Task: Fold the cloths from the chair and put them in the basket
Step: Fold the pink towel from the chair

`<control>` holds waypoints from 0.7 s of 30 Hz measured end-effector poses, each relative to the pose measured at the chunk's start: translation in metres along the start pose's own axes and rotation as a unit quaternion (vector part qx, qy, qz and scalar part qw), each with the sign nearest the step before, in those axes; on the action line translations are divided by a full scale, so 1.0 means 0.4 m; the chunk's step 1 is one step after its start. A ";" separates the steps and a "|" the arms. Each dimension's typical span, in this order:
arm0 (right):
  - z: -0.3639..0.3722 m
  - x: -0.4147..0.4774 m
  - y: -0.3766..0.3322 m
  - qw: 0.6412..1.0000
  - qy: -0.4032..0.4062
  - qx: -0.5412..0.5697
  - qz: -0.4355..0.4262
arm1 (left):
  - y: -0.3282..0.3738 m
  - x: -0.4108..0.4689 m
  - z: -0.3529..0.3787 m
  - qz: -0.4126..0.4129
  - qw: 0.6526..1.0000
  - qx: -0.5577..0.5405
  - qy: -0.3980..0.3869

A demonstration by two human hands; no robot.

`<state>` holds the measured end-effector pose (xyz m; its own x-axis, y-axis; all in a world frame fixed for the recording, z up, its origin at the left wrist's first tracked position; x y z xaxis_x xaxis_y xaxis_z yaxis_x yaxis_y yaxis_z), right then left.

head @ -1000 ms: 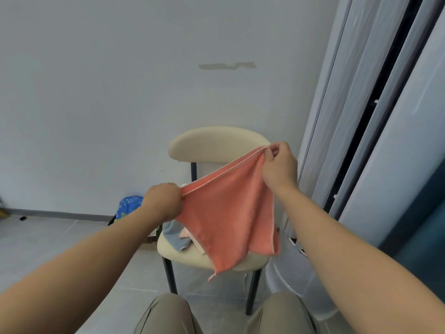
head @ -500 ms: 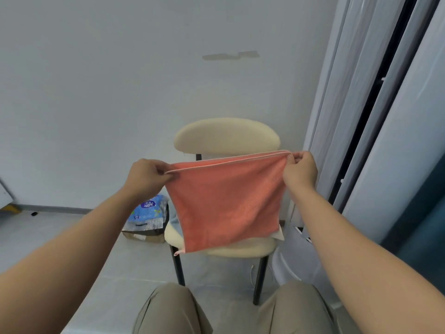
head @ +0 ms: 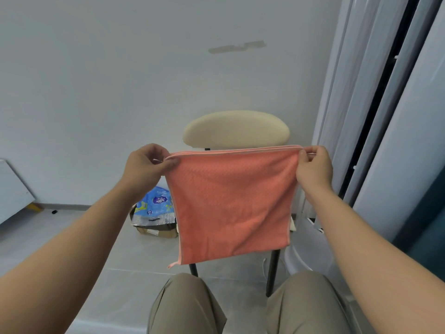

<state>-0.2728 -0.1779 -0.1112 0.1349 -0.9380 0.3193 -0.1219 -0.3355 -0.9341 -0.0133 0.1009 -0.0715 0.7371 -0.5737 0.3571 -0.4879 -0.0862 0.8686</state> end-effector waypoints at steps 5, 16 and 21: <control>-0.013 0.010 -0.009 0.999 -0.029 -0.013 -0.024 | -0.004 0.009 -0.006 -0.040 0.998 -0.031 -0.033; -0.009 0.016 -0.019 0.991 -0.116 0.063 -0.007 | 0.019 0.005 0.028 -0.137 0.980 -0.138 -0.040; -0.004 0.006 -0.035 0.992 -0.092 0.083 -0.004 | 0.021 0.008 0.046 -0.135 0.981 -0.135 -0.036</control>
<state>-0.2723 -0.1757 -0.0971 0.3149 -0.8983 0.3065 0.0418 -0.3095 -0.9500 -0.0237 0.0832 -0.0695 0.7828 -0.6167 0.0838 -0.1302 -0.0307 0.9910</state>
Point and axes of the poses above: each hand's wrist, its own x-axis towards the middle knuckle, its own z-axis out of the palm, y = z × x, the point moved 1 cm from there along x, towards the middle knuckle, and after that the axes turned 2 degrees about x, right-handed, at the moved point
